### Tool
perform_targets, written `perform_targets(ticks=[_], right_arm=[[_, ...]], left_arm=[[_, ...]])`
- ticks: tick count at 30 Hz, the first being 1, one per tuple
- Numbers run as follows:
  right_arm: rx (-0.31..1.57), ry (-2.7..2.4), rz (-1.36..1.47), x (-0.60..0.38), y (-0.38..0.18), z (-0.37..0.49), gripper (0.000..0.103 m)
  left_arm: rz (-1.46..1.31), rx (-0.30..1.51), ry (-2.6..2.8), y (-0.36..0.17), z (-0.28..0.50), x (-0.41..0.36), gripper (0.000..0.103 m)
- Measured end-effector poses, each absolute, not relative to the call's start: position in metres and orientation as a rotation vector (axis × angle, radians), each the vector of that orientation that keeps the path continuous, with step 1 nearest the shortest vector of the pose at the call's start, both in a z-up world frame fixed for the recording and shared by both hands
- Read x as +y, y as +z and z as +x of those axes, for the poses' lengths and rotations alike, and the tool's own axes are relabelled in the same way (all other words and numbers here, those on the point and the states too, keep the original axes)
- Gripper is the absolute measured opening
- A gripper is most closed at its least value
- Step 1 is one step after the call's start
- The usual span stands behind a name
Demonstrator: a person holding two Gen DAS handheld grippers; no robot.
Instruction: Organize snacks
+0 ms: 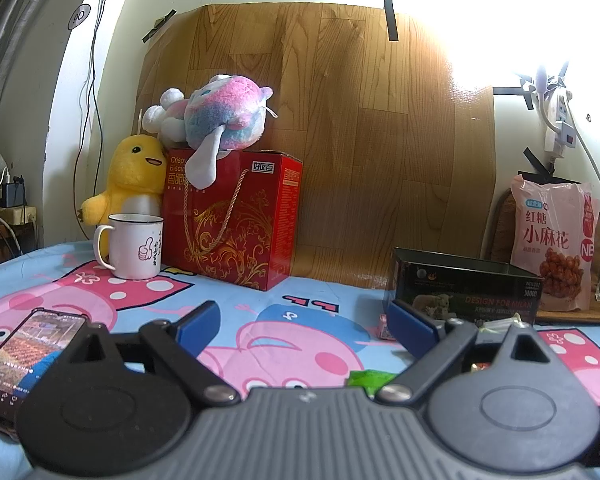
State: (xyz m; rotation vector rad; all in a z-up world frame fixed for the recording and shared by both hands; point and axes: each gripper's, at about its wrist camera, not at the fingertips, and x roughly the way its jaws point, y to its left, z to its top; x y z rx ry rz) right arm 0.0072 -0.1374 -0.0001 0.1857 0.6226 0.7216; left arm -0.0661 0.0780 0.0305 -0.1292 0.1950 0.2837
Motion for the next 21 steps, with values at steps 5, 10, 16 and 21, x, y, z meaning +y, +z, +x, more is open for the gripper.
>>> perform_targets(ticks=[5, 10, 16, 21], right_arm=[[0.623, 0.722, 0.185, -0.1373, -0.0001, 0.0071, 0.049], [0.622, 0.722, 0.185, -0.1373, -0.0002, 0.0071, 0.049], [0.622, 0.722, 0.185, -0.1372, -0.0002, 0.0069, 0.049], [0.622, 0.722, 0.185, -0.1371, -0.0002, 0.0065, 0.049]], left_arm=[[-0.129, 0.195, 0.284, 0.0303, -0.0659, 0.0777, 0.094], [-0.129, 0.195, 0.284, 0.0303, -0.0659, 0.0777, 0.094], [-0.13, 0.196, 0.284, 0.0304, -0.0656, 0.0781, 0.094], [-0.146, 0.206, 0.276, 0.0315, -0.0633, 0.0808, 0.094]])
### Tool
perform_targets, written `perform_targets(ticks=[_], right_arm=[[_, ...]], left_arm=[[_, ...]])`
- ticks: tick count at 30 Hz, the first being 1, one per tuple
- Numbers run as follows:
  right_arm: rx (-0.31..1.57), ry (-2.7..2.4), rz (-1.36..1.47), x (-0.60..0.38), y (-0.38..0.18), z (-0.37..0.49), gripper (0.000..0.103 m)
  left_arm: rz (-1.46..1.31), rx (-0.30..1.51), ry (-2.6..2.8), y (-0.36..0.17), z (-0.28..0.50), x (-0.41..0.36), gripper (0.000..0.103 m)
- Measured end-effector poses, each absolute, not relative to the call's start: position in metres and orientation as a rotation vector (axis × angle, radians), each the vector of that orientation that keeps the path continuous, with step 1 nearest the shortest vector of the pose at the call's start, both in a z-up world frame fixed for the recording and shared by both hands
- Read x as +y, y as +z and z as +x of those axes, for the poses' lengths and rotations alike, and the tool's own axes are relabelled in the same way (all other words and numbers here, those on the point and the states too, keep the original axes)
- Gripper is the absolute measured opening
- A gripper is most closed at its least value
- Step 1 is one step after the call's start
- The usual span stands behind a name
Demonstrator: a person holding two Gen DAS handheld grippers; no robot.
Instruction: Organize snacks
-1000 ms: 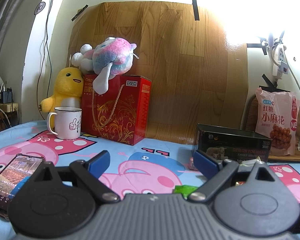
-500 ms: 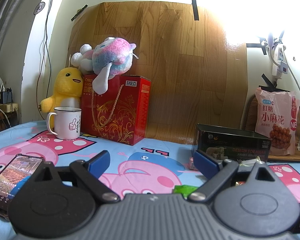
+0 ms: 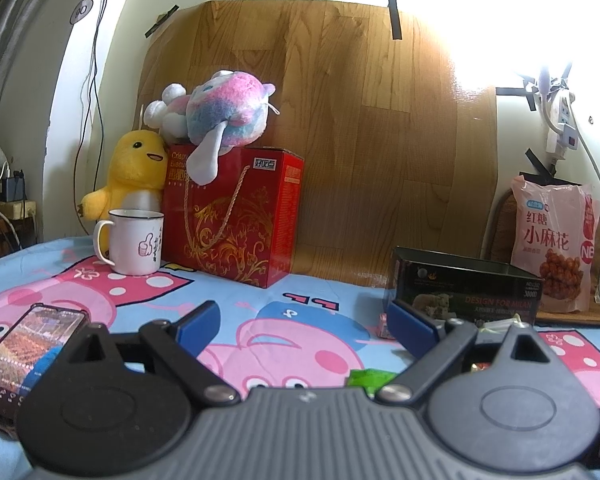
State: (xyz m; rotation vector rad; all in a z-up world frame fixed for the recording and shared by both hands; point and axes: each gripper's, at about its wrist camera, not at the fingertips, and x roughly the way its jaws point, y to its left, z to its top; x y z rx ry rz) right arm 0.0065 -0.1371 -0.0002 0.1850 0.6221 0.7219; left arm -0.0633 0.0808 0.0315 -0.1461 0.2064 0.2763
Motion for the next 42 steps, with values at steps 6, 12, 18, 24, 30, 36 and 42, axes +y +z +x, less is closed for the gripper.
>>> perform_targets(ticks=[6, 12, 18, 24, 30, 36, 42], right_arm=[[0.624, 0.726, 0.169, -0.135, 0.0, 0.007, 0.053], [0.621, 0.783, 0.106, -0.125, 0.003, 0.009, 0.054], [0.607, 0.866, -0.032, -0.091, 0.005, 0.016, 0.054], [0.616, 0.89, -0.099, -0.066, 0.005, 0.029, 0.049], [0.564, 0.864, -0.081, -0.082, 0.012, 0.018, 0.039], [0.451, 0.802, -0.018, -0.116, 0.03, 0.01, 0.039], [0.348, 0.72, 0.013, -0.143, 0.053, 0.033, 0.039]], left_arm=[[-0.287, 0.277, 0.213, 0.03, -0.058, 0.107, 0.085], [-0.433, 0.401, 0.035, 0.02, -0.045, 0.131, 0.076], [-0.506, 0.536, -0.069, 0.008, -0.022, 0.134, 0.073], [-0.551, 0.619, -0.171, -0.001, -0.008, 0.129, 0.056], [-0.552, 0.63, -0.205, 0.006, -0.013, 0.109, 0.051], [-0.48, 0.562, -0.27, 0.04, -0.003, 0.079, 0.051], [-0.39, 0.509, -0.331, 0.075, 0.041, 0.043, 0.052]])
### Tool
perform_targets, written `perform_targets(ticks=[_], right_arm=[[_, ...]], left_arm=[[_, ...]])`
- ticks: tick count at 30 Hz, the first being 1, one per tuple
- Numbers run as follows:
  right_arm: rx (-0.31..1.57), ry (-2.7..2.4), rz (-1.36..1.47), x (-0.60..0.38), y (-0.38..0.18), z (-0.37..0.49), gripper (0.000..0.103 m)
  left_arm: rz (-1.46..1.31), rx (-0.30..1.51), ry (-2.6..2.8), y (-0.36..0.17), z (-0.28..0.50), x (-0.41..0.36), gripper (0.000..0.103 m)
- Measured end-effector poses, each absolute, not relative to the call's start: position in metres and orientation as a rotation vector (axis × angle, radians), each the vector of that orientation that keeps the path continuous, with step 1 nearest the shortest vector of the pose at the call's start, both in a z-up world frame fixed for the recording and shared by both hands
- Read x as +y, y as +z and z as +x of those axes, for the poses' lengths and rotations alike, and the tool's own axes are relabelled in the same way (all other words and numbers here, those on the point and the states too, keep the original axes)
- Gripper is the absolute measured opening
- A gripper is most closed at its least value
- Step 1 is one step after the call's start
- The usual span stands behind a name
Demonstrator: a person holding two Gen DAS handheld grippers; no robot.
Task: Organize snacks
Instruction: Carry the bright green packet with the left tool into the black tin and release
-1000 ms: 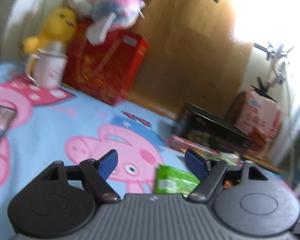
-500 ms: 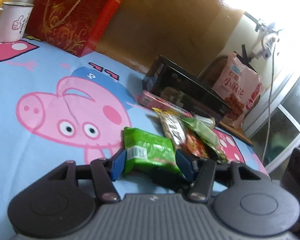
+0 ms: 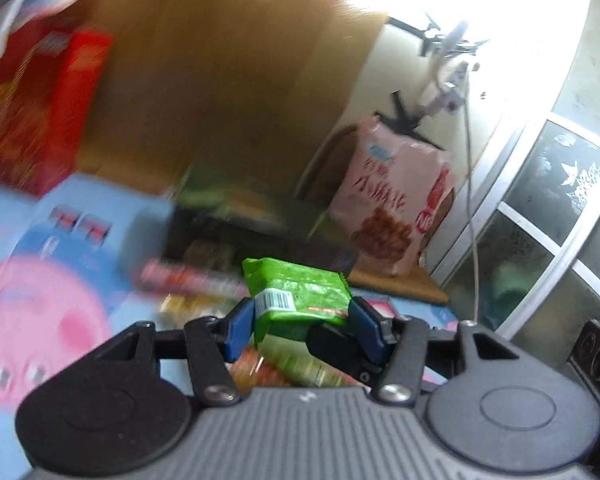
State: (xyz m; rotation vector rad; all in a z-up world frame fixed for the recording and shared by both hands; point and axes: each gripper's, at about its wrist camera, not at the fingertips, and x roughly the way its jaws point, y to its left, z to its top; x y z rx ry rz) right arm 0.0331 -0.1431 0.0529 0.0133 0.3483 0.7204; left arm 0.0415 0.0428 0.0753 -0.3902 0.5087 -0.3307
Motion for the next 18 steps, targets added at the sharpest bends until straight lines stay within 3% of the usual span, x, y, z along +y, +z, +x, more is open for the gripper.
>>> perform_targets(ticks=[7, 11, 18], right_arm=[[0.288, 0.664, 0.07, -0.163, 0.083, 0.118, 0.039], [0.352, 0.605, 0.07, -0.159, 0.077, 0.164, 0.046], [0.414, 0.583, 0.144, -0.188, 0.052, 0.145, 0.049]], left_arm=[[-0.312, 0.45, -0.319, 0.108, 0.128, 0.009, 0.052], [-0.282, 0.498, -0.282, 0.093, 0.17, -0.002, 0.059], [-0.314, 0.466, -0.279, 0.084, 0.124, 0.028, 0.059]])
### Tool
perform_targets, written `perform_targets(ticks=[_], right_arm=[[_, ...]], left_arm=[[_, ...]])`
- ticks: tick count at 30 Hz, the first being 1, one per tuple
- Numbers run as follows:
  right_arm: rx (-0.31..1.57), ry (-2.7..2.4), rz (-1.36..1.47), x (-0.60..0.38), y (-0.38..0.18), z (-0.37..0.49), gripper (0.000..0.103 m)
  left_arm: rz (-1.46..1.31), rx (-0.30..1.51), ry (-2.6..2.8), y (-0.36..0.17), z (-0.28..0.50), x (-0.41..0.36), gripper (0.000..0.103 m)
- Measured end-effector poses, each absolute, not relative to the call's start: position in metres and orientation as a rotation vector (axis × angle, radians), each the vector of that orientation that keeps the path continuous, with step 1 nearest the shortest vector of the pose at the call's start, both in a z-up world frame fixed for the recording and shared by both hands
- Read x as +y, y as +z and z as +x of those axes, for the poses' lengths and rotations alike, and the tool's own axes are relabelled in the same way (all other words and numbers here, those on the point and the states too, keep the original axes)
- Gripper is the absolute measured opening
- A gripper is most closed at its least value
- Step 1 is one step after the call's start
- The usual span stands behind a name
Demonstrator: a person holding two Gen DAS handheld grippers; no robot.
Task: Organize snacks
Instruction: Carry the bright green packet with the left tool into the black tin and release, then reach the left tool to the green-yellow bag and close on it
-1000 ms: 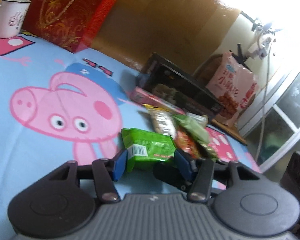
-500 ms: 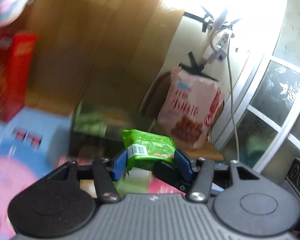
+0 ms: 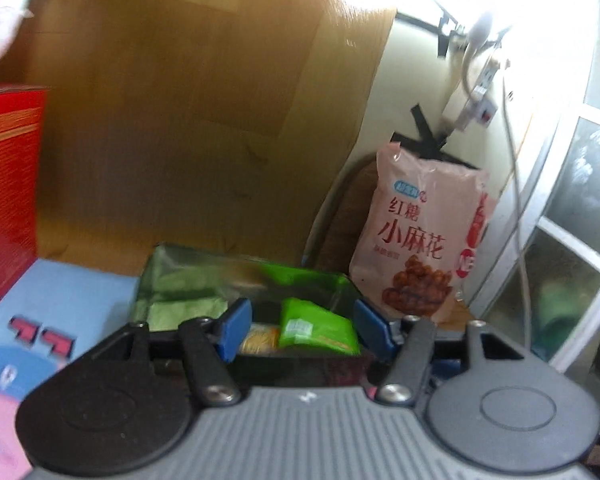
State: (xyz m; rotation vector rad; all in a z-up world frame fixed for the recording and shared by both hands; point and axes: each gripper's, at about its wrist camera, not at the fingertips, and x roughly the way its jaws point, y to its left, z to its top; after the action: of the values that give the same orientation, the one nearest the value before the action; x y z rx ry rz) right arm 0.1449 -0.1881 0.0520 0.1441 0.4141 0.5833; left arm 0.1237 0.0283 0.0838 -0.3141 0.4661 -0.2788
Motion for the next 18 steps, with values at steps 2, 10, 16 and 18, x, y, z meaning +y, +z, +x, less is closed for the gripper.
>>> perform_targets(ticks=[2, 10, 16, 18], right_arm=[[0.45, 0.628, 0.188, -0.198, 0.045, 0.124, 0.051], [0.566, 0.707, 0.029, -0.181, 0.014, 0.074, 0.069], [0.603, 0.741, -0.029, -0.177, 0.011, 0.059, 0.039], [0.589, 0.782, -0.04, -0.181, 0.013, 0.041, 0.036]], left_arm=[[-0.343, 0.479, -0.303, 0.077, 0.1, 0.041, 0.059], [-0.442, 0.596, -0.279, 0.033, 0.039, 0.067, 0.059], [-0.451, 0.621, -0.26, 0.022, 0.013, 0.076, 0.059], [-0.45, 0.618, -0.273, 0.022, 0.006, 0.077, 0.059]])
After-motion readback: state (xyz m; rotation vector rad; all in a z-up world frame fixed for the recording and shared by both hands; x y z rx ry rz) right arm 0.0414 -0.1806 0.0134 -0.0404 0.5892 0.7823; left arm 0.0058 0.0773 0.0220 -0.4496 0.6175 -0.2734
